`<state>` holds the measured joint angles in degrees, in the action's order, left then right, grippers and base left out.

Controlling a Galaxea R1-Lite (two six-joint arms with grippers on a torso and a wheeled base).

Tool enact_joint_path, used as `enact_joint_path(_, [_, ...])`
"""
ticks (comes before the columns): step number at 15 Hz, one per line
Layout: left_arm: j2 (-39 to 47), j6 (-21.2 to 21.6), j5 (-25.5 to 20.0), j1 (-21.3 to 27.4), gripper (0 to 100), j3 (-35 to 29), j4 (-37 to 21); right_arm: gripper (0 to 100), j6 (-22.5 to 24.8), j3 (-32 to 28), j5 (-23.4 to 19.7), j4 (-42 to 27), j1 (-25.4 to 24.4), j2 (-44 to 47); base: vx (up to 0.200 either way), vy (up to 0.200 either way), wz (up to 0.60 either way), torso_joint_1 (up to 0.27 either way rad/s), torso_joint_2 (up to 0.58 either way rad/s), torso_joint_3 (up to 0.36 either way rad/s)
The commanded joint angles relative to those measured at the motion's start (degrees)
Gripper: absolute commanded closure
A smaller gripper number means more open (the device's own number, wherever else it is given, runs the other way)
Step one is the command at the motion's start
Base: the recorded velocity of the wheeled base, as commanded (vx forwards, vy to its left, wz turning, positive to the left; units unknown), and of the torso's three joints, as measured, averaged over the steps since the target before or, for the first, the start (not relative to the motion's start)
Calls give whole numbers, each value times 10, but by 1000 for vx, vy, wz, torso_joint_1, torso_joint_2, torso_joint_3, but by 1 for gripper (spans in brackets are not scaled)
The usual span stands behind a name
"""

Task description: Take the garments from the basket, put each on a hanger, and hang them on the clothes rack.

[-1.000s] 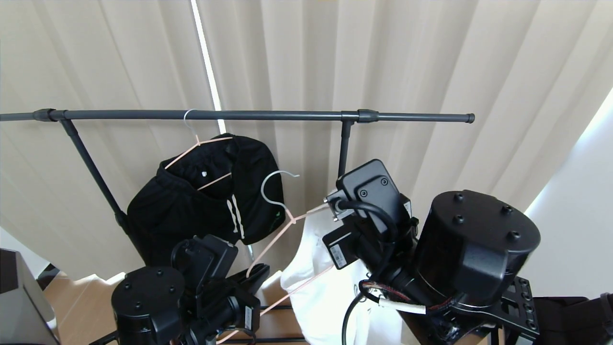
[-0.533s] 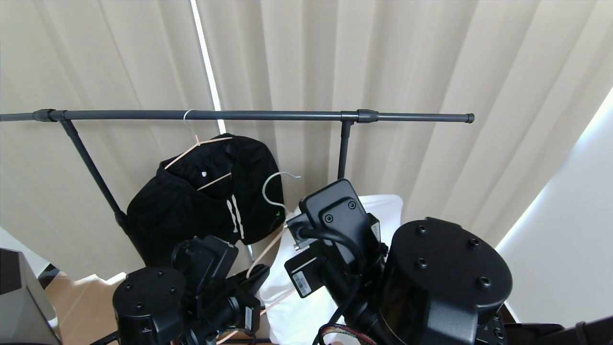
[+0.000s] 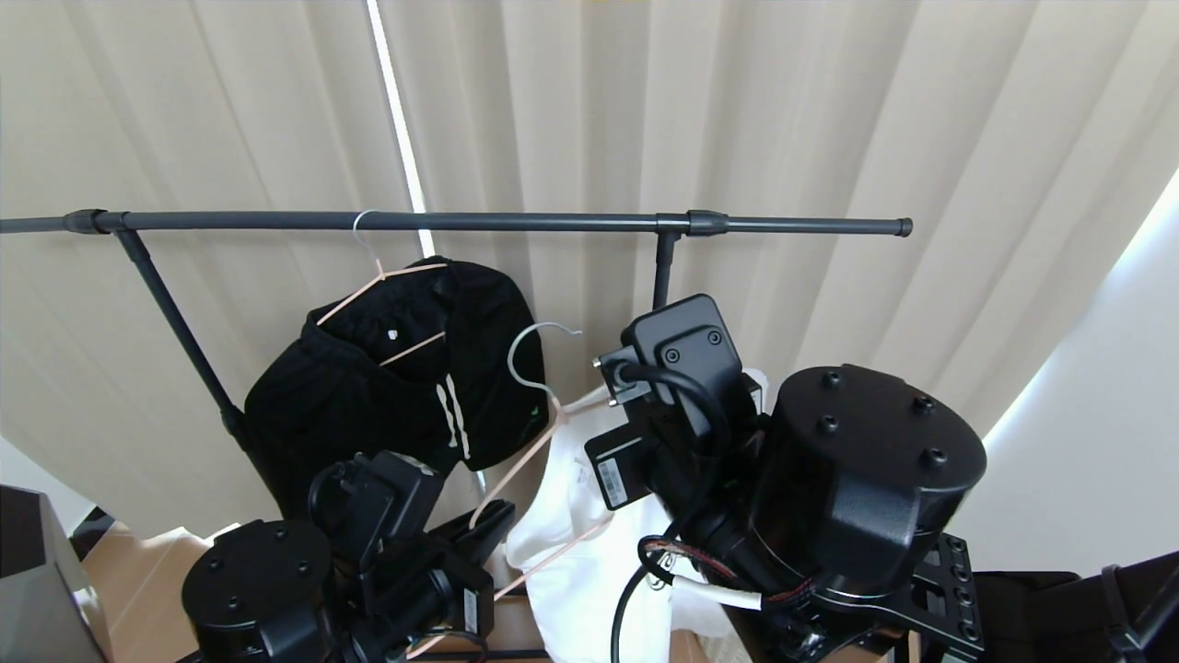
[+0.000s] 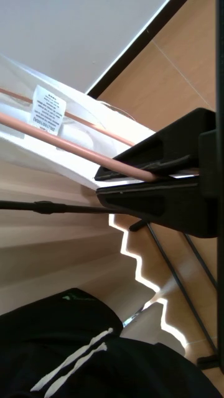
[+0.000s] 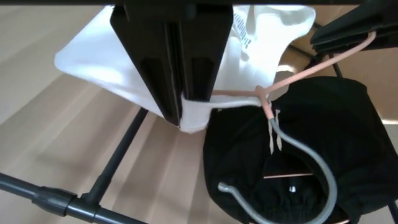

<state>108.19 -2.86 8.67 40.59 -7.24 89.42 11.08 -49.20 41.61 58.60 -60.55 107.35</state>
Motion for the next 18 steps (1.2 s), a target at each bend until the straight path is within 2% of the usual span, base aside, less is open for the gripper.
enact_joint_path(1, [-1,0,0,6,100,2,1,0,0,1,1,0,3,-3,0,0,0,0,0,0])
enact_joint_path(11, [-1,1,-1,8,100,13,6,0,1,-12,3,0,32,1,0,0,0,0,0,0])
enact_joint_path(18, [-3,-2,-1,9,100,6,6,0,2,-12,3,16,32,26,0,0,0,0,0,0])
